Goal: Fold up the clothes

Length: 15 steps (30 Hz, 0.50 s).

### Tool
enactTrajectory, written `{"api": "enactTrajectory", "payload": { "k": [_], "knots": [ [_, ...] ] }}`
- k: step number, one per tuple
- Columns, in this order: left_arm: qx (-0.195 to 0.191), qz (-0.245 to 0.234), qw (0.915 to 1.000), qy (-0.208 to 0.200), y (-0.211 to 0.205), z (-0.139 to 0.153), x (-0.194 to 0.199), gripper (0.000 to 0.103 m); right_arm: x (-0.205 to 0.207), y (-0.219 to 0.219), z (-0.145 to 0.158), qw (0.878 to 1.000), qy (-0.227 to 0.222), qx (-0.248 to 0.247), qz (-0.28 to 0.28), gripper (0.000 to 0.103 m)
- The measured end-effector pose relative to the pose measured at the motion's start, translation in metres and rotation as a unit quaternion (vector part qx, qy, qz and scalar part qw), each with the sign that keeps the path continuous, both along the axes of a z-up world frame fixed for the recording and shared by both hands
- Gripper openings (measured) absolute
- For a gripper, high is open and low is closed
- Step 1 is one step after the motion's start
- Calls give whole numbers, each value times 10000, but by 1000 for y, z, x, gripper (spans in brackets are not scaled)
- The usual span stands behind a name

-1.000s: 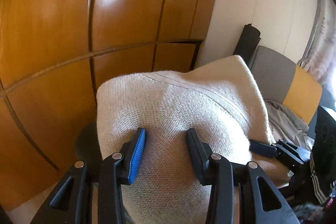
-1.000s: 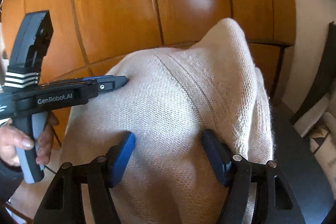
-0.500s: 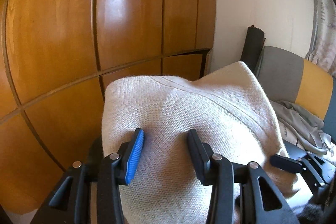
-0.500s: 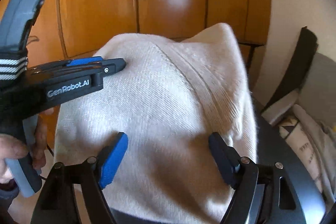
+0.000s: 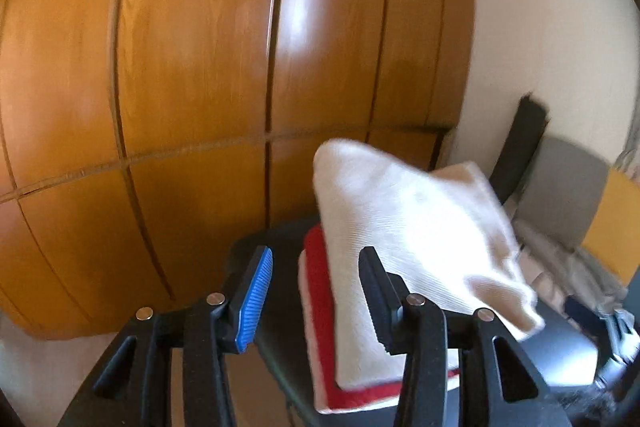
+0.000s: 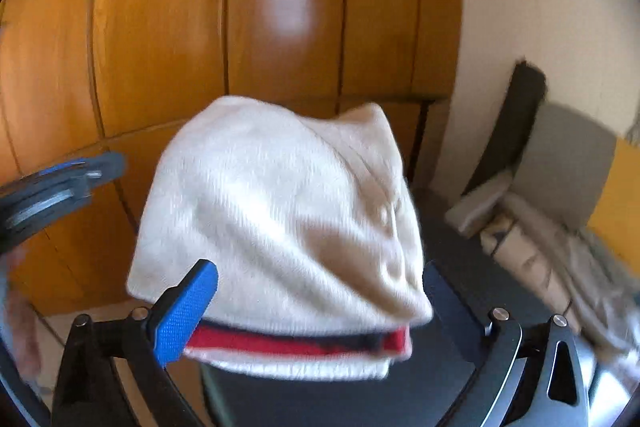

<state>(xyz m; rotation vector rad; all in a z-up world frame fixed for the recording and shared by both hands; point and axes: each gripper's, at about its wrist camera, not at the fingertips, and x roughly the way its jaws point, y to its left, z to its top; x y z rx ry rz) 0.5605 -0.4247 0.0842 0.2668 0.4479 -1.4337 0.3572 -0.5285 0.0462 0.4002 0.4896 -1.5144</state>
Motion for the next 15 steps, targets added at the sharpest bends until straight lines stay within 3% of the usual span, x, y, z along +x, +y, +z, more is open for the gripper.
{"api": "enactTrajectory", "payload": {
  "k": [4,9,13,15],
  "knots": [
    [-330,63,9994,-69,24,10,-5,46,-13,19,1,9992,178,-142,-317,103],
    [-118,-175,9996,-209,14,29,-14,46,-29,5,18,9969,341,-238,-668,103],
    [-195,142,9976,-642,-3,41,-30,46,-29,-9,37,9949,421,-355,-841,103],
    [-260,173,9977,-601,-8,45,-31,46,-28,-17,42,9935,467,-293,-998,103]
  ]
}}
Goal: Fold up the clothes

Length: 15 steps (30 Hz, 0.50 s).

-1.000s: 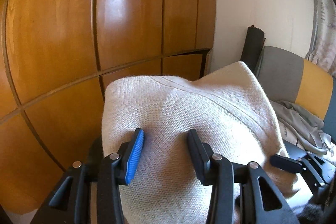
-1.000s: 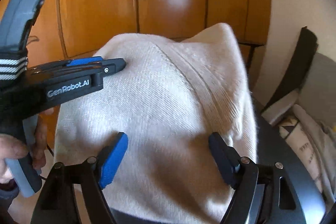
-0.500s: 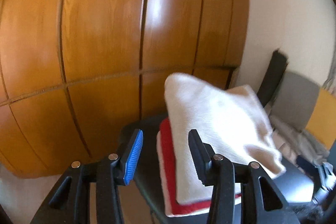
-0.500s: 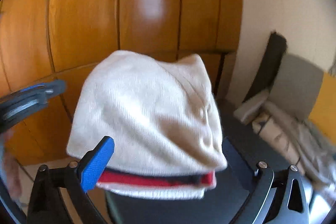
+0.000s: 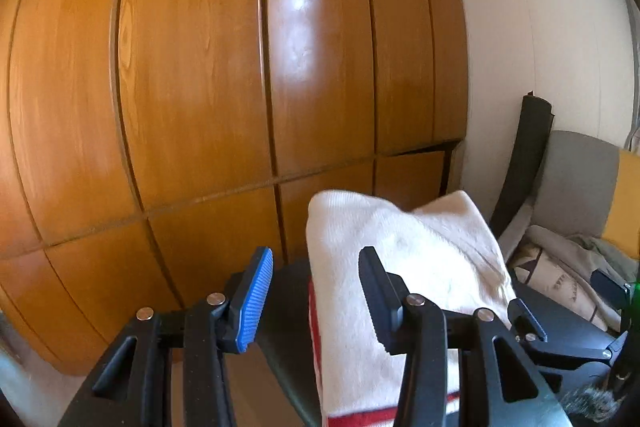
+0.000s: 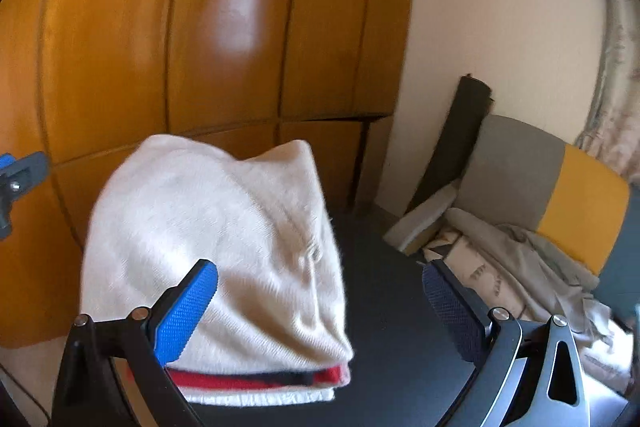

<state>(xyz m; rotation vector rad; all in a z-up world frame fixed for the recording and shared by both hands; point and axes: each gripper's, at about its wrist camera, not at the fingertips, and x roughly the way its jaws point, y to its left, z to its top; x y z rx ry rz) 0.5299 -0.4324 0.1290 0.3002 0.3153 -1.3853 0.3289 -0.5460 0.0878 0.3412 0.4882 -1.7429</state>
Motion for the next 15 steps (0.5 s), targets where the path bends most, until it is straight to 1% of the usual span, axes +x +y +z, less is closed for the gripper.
{"api": "enactTrajectory", "payload": {
  "k": [1,6,8,9,11,14,15],
  "knots": [
    [-4,4,10000,84,-2,0,1,46,1,-4,1,10000,-5,34,-55,103],
    [361,-333,9979,429,-13,-13,8,47,8,-19,-1,9993,-345,76,151,103],
    [501,-115,9979,387,-17,-19,13,45,11,-28,-4,9983,-508,141,258,103],
    [507,23,9982,303,-18,-21,15,45,12,-31,-5,9977,-571,161,313,103],
    [361,381,9986,116,-18,-22,21,45,16,-35,-7,9967,-670,196,414,103],
    [248,655,9975,4,-28,-18,25,45,24,-44,-8,9973,-530,193,472,103],
    [245,673,9974,5,-30,-17,26,45,26,-46,-8,9974,-497,198,488,103]
  ]
}}
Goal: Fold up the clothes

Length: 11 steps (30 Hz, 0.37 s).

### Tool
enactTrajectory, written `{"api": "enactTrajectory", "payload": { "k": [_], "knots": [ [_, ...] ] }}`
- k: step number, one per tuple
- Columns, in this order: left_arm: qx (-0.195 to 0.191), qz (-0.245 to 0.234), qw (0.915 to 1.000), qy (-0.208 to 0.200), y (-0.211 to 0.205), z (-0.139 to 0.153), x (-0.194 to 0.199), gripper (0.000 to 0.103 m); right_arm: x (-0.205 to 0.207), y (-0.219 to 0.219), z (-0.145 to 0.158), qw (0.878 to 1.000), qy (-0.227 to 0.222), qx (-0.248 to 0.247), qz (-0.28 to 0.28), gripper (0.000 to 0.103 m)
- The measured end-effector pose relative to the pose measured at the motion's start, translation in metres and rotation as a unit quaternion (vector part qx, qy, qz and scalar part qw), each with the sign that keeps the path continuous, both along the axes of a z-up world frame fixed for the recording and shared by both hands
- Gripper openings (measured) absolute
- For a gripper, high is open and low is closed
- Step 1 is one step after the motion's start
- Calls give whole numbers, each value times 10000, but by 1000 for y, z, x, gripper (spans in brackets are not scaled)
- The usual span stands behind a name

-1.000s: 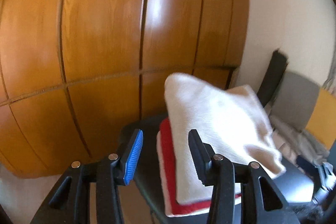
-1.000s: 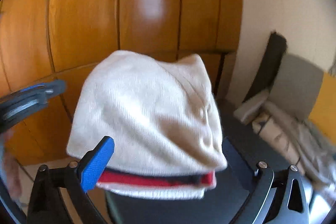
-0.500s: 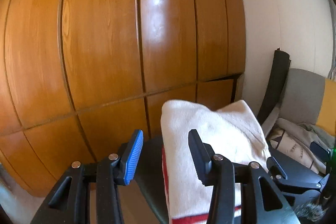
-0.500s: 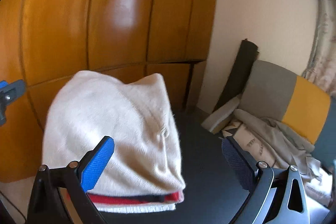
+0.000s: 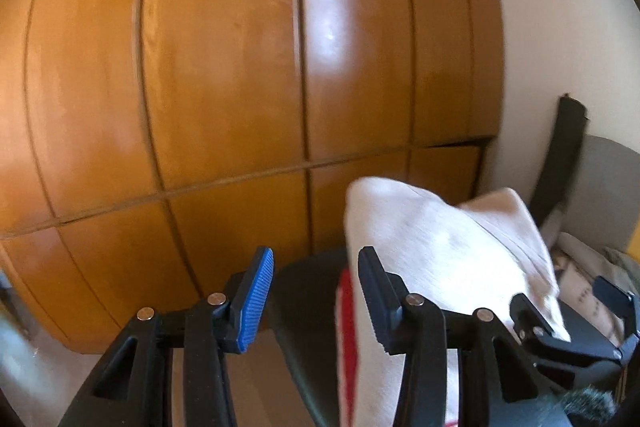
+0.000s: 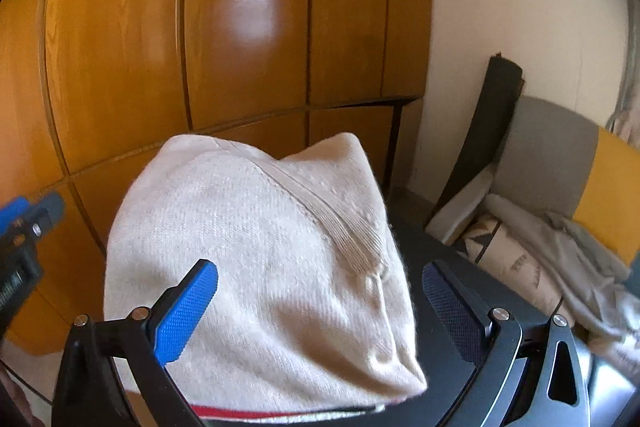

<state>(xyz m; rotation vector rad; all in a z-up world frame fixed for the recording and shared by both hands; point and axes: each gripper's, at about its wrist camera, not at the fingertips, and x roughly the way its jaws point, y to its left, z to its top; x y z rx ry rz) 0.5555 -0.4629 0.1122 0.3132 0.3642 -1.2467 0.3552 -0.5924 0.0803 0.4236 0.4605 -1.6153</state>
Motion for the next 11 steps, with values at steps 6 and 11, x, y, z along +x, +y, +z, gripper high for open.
{"api": "enactTrajectory", "payload": {
  "k": [6,11],
  "knots": [
    [90,-71,9999,110,-10,1,-5,45,5,-9,-1,10000,-20,10,37,103],
    [273,-177,9992,241,-15,-5,-12,45,6,-7,-4,10000,28,37,49,103]
  ]
}}
